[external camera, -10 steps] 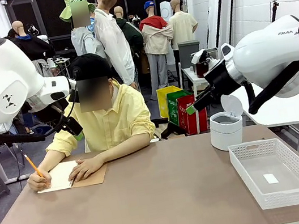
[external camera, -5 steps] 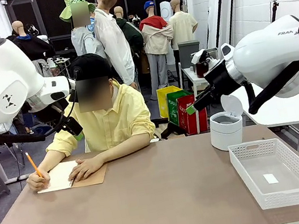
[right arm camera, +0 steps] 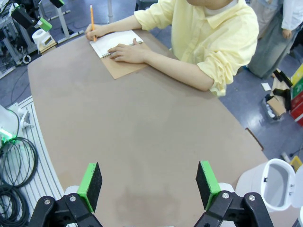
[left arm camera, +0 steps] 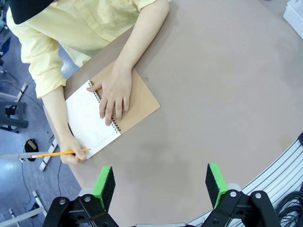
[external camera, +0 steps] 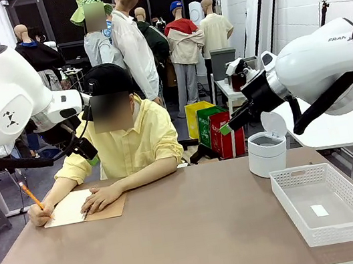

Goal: Sort the paper based on its condition.
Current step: If a person hands you a paper, place it in the Organizing basket , and if it's crumpled, put it in the Trash can.

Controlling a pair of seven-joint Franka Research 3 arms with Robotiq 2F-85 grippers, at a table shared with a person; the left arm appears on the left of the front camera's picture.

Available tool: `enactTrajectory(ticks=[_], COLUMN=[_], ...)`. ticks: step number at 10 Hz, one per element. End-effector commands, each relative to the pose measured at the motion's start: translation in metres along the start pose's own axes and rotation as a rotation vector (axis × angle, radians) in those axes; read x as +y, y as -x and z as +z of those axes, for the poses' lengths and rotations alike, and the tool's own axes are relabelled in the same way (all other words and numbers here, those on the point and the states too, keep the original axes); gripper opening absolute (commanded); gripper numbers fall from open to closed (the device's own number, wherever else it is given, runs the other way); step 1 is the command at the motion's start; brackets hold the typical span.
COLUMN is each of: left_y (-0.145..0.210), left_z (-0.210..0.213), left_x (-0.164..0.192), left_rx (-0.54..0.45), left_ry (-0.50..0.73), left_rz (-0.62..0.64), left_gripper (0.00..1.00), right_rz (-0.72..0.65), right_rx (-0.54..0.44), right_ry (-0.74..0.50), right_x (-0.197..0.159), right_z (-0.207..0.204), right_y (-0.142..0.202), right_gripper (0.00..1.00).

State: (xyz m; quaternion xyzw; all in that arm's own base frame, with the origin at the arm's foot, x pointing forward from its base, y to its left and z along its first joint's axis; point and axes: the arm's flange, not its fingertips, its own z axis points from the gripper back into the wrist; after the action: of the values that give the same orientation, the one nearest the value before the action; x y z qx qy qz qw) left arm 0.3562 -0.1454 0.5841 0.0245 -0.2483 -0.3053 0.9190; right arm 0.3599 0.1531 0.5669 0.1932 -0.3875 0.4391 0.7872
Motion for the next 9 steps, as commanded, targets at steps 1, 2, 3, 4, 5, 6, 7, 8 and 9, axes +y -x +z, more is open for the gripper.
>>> enactTrajectory(ticks=[1, 2, 3, 4, 5, 6, 7, 8, 9], left_y=[0.0000, 0.0000, 0.0000, 0.0000, 0.0000, 0.0000, 0.0000, 0.0000, 0.0000], left_z=[0.0011, 0.0011, 0.0011, 0.0011, 0.0011, 0.0011, 0.0011, 0.0011, 0.0011], left_x=[0.0007, 0.0007, 0.0007, 0.0007, 0.0007, 0.0007, 0.0007, 0.0007, 0.0007], left_rx=[-0.006, -0.006, -0.006, -0.006, -0.006, -0.006, -0.006, -0.006, -0.006], left_ry=[-0.001, -0.001, -0.001, -0.001, -0.001, -0.001, -0.001, -0.001, -0.001], left_rz=[0.002, 0.002, 0.002, 0.002, 0.002, 0.002, 0.002, 0.002, 0.002], left_gripper=[1.00, 1.00, 1.00, 1.00, 1.00, 1.00, 1.00, 1.00, 1.00], right_rz=[-0.012, -0.012, -0.012, -0.012, -0.012, -0.012, -0.012, -0.012, -0.012], right_rx=[-0.002, -0.002, -0.002, -0.002, -0.002, -0.002, -0.002, -0.002, -0.002], right_ry=[-0.015, -0.015, -0.015, -0.015, -0.015, -0.015, -0.015, -0.015, -0.015], right_x=[-0.0005, -0.0005, -0.0005, -0.0005, -0.0005, -0.0005, -0.0005, -0.0005, -0.0005], right_z=[-0.0023, -0.0023, -0.0023, -0.0023, -0.0023, -0.0023, -0.0023, -0.0023, -0.0023], right_y=[0.0003, 0.0003, 0.0003, 0.0003, 0.0003, 0.0003, 0.0003, 0.0003, 0.0003], right_gripper=[1.00, 1.00, 1.00, 1.00, 1.00, 1.00, 1.00, 1.00, 1.00])
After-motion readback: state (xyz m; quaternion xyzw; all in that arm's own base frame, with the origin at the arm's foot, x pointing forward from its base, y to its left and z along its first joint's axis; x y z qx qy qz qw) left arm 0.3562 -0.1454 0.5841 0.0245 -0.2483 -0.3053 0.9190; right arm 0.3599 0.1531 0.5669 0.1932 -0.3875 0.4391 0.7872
